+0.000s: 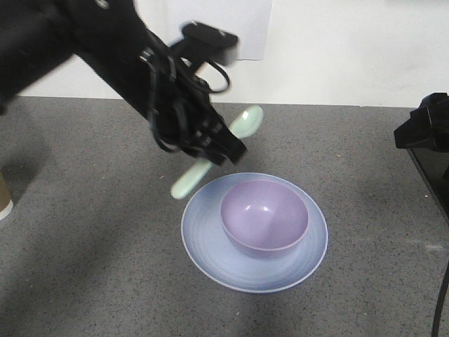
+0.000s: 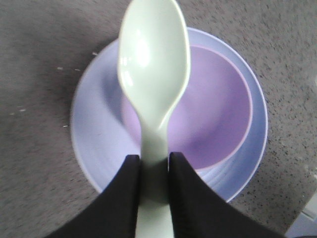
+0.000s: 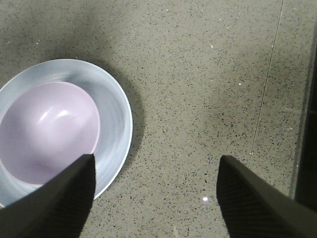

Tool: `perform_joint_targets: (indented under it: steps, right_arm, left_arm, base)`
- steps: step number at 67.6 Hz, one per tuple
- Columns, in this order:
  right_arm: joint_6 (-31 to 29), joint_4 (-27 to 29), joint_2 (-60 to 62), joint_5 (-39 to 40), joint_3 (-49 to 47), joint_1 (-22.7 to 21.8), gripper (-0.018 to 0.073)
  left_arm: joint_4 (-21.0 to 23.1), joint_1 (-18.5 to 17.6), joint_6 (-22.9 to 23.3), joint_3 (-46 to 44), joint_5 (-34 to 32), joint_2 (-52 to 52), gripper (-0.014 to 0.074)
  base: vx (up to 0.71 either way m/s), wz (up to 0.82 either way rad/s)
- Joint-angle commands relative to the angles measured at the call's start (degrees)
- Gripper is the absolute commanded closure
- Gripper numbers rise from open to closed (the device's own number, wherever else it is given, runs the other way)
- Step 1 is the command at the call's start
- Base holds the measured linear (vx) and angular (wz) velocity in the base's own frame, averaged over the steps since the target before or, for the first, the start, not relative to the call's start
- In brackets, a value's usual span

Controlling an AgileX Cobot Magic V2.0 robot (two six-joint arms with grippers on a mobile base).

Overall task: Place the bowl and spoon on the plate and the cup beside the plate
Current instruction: 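Move the left gripper with the spoon over the bowl and lower it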

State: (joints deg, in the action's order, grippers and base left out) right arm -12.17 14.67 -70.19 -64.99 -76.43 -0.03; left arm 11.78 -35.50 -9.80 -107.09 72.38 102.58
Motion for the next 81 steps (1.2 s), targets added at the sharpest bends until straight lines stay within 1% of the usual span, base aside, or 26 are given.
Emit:
perform_joint_targets:
  steps: [1, 6, 12, 24, 27, 38, 70, 81]
  right_arm:
    - [-0.66, 0.96, 1.14, 2.47, -1.31, -0.39, 0.0064]
    - [-0.66, 0.96, 1.14, 2.47, -1.31, -0.39, 0.0064]
    - [-0.66, 0.96, 1.14, 2.47, -1.31, -0.39, 0.0064]
    - [-0.66, 1.02, 1.14, 2.47, -1.31, -0.39, 0.0064]
    - [-0.66, 1.02, 1.14, 2.47, -1.31, -0.39, 0.0064]
    - [-0.66, 1.02, 1.14, 2.47, -1.31, -0.39, 0.0064]
    - [-0.66, 1.02, 1.14, 2.47, -1.31, -0.39, 0.0064]
    - [-0.66, 1.02, 1.14, 2.47, -1.31, -0.39, 0.0064]
  left_arm:
    - [0.53, -2.11, -0.30, -1.79, -0.64, -0.79, 0.0604]
    - [0.55, -3.14, -0.48, -1.79, -0.64, 0.30, 0.0604]
    - [0.59, -4.27, -1.72, -1.79, -0.64, 1.67, 0.0604]
    - [0.14, -5.81, -1.73, -1.79, -0.64, 3.39, 0.0604]
    - [-0.95, -5.89, -1.73, -1.79, -0.64, 3.86, 0.0603]
    - [-2.31, -5.89, -1.73, -1.79, -0.64, 4.78, 0.0603]
    - [-2.44, -5.89, -1.73, -1.61, -0.64, 7.32, 0.0593]
    - [-3.50, -5.89, -1.77, -1.61, -0.64, 7.91, 0.0593]
  base:
    - [0.00, 0.00]
    - [0.00, 0.00]
    - [0.00, 0.00]
    - [0.00, 0.00]
    - [0.00, 0.00]
    - [0.00, 0.00]
    - [0.00, 0.00]
    - [0.00, 0.00]
